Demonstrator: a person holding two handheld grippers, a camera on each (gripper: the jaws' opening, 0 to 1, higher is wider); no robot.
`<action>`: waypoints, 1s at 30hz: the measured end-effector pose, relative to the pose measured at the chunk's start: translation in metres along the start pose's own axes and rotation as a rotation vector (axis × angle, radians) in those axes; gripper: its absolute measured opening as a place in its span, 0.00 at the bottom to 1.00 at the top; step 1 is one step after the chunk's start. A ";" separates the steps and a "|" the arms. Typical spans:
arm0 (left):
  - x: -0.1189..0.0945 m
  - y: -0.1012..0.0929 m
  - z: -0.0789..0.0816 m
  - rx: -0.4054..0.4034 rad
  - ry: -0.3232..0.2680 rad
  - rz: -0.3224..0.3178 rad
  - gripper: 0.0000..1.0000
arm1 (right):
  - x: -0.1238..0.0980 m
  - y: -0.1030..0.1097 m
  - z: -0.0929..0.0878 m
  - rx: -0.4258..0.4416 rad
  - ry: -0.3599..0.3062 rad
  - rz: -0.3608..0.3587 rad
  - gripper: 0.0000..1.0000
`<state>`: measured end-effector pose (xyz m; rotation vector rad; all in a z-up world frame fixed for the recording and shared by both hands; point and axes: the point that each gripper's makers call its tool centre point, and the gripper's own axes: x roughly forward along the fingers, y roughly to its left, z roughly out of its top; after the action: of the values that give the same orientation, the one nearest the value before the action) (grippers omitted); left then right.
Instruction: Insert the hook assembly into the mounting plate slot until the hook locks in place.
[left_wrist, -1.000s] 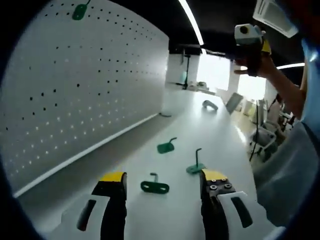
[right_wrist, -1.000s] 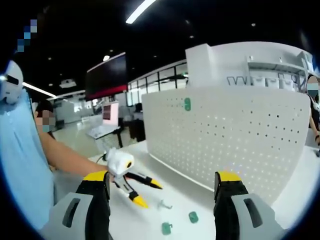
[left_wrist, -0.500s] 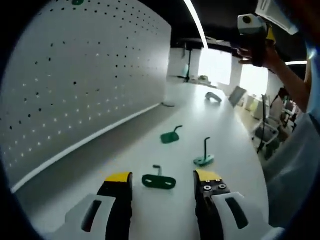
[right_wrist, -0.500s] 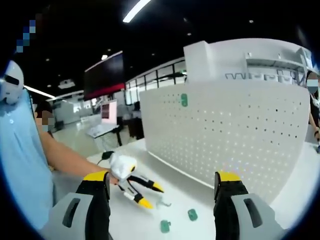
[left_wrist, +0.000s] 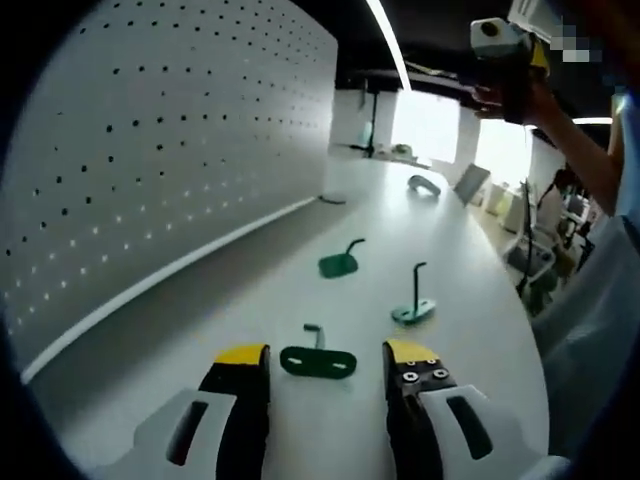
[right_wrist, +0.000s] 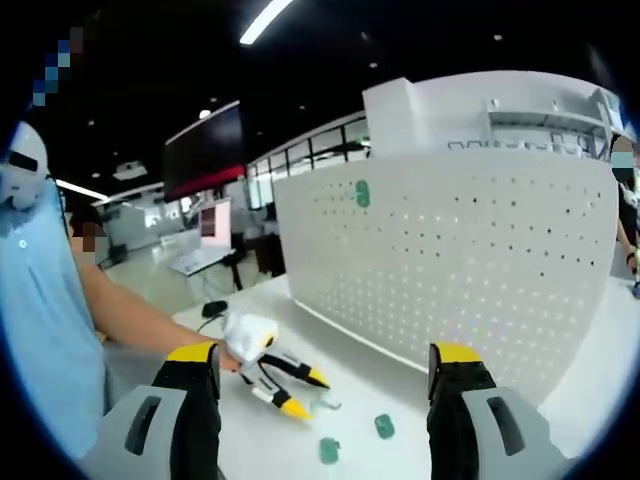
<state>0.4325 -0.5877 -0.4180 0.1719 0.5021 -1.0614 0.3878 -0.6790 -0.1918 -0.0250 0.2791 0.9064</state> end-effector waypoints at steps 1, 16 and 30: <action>0.000 0.000 0.000 -0.002 0.000 0.001 0.45 | 0.000 0.000 0.000 0.001 0.000 0.001 0.87; 0.003 -0.001 -0.003 0.014 0.009 -0.005 0.34 | 0.005 0.000 -0.003 0.006 0.011 0.013 0.87; 0.003 0.004 -0.004 0.017 0.008 0.000 0.32 | 0.006 0.001 -0.003 0.005 0.016 0.016 0.87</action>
<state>0.4356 -0.5864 -0.4232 0.1908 0.5006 -1.0652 0.3901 -0.6744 -0.1963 -0.0252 0.2965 0.9220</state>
